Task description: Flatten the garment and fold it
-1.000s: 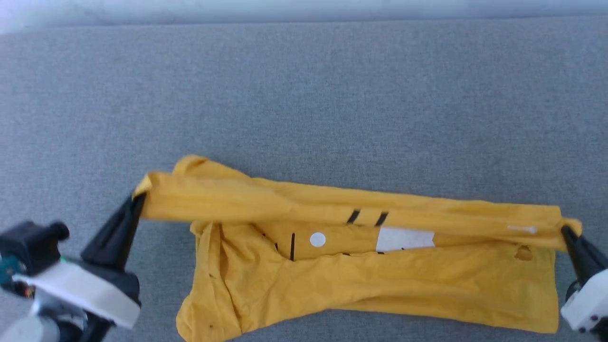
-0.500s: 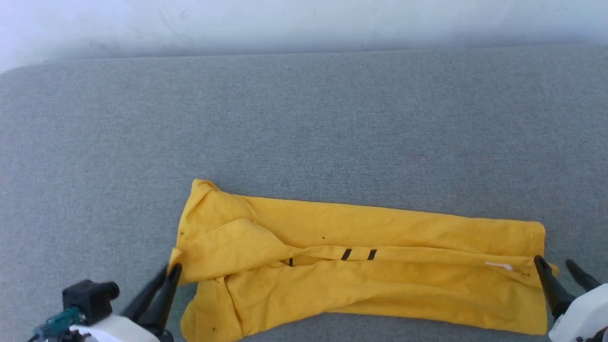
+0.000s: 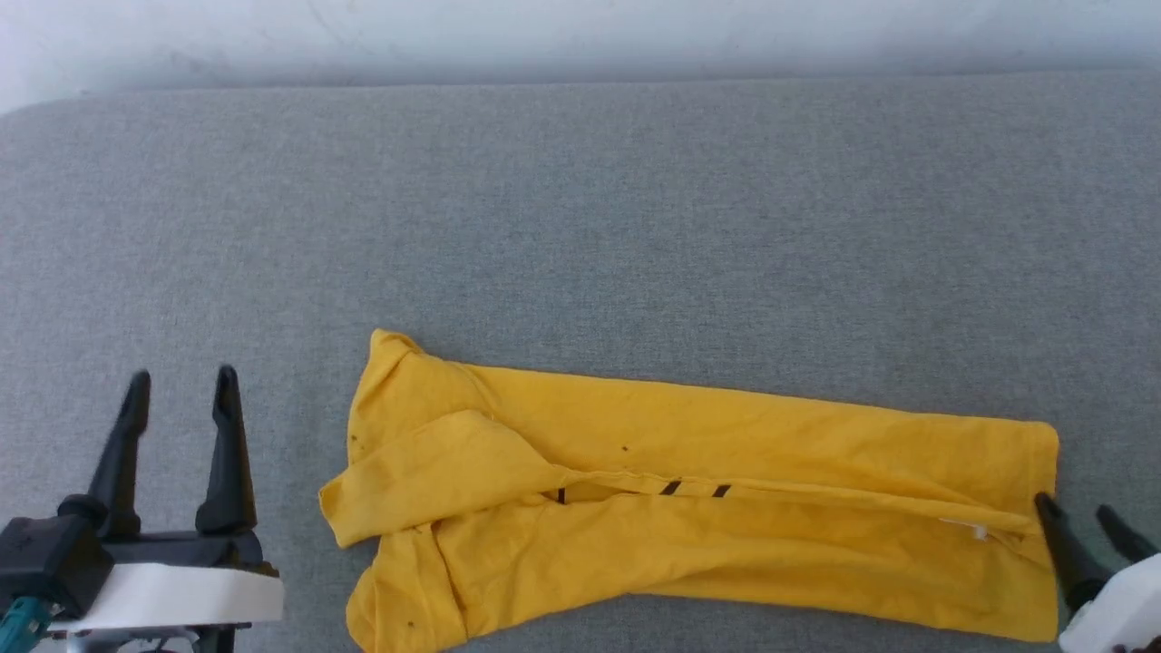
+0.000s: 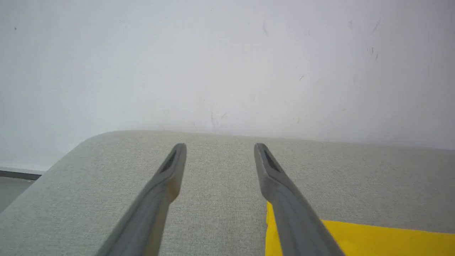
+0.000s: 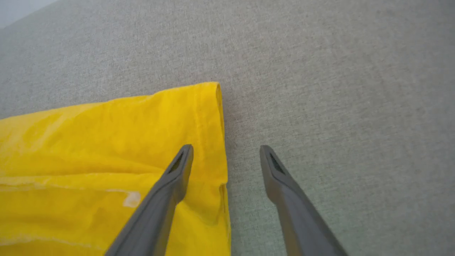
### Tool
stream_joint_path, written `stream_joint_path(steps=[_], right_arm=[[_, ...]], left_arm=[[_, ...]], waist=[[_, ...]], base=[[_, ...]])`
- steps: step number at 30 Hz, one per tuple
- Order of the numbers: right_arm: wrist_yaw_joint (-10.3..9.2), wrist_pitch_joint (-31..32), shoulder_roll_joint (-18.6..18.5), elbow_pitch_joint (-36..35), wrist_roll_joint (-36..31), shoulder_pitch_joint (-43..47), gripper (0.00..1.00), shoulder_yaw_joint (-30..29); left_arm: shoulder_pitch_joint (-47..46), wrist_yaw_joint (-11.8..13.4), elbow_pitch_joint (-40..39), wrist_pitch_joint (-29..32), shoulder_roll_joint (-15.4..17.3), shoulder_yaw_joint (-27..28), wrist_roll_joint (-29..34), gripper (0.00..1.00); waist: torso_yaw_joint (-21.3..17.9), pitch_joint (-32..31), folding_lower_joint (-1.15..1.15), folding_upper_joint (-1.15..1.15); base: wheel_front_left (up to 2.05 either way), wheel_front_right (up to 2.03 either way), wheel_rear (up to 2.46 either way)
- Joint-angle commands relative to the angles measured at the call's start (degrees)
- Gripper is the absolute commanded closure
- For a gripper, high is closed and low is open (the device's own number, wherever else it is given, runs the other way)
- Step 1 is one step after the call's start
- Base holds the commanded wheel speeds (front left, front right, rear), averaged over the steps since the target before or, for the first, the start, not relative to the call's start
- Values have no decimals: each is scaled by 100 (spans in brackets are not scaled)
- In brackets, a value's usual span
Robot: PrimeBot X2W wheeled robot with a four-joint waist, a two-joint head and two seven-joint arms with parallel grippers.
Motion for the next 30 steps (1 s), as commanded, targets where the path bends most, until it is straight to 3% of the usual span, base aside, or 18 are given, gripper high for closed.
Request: stream_joint_path(steps=[1,10,12,17,23,30], right_arm=[[-5,38,60,70,-4,-2,0,44],[-5,454,204,550,-10,-14,0,244],[-5,488,225,581,70,-46,100,263],[-5,511,274,587,135,-169,100,157],[-5,322,191,557,-143,-474,100,-376],[-5,450,-281,696,-435,-623,100,-1182]], left_arm=[[-38,81,-178,-28,-113,121,299,0],[144,7,-418,-31,-449,258,1121,0],[146,-26,-418,-32,-478,269,1180,0],[168,-85,-380,-32,-577,292,1248,0],[226,-147,-303,-32,-691,299,1273,0],[277,-210,-222,-32,-664,283,1317,0]], waist=[[30,53,0,0],[165,147,0,0],[183,160,0,0],[184,143,0,0],[124,54,0,0],[76,-11,0,0]], base=[[0,0,0],[0,0,0],[0,0,0],[0,0,0],[0,0,0],[0,0,0]])
